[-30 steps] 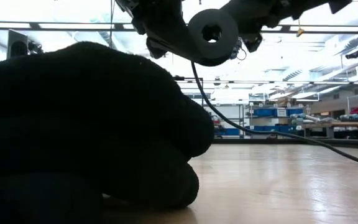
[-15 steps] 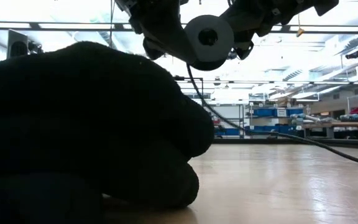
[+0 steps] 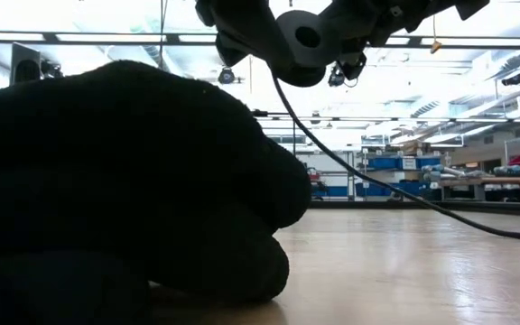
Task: Coil cords
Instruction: Coil the black wire cable into the black spool
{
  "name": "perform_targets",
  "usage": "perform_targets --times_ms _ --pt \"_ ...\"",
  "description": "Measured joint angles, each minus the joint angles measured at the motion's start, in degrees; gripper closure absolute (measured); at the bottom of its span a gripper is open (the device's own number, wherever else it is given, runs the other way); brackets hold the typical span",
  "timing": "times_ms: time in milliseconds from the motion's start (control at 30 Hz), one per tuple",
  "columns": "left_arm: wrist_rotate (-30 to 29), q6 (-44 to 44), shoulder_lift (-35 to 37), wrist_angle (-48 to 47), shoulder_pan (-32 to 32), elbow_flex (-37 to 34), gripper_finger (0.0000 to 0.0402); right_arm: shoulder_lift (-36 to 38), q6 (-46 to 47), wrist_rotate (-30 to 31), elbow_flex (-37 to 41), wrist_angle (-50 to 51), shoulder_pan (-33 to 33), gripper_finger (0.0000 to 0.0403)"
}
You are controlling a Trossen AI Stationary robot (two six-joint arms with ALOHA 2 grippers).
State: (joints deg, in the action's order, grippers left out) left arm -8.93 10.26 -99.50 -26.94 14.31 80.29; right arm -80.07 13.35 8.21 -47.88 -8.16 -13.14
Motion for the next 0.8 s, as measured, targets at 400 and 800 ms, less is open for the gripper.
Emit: perform_targets --times_ms 400,800 --pt "-2.5 -2.7 0.0 -3.2 0.0 0.0 0.0401 0.9 -1.6 0.2 0.0 2.1 -1.8 0.0399" --pt "-4.8 -1.3 3.7 -6.1 -0.5 0.5 0.0367 6.7 -0.9 6.8 2.0 8.1 -4.5 0.0402"
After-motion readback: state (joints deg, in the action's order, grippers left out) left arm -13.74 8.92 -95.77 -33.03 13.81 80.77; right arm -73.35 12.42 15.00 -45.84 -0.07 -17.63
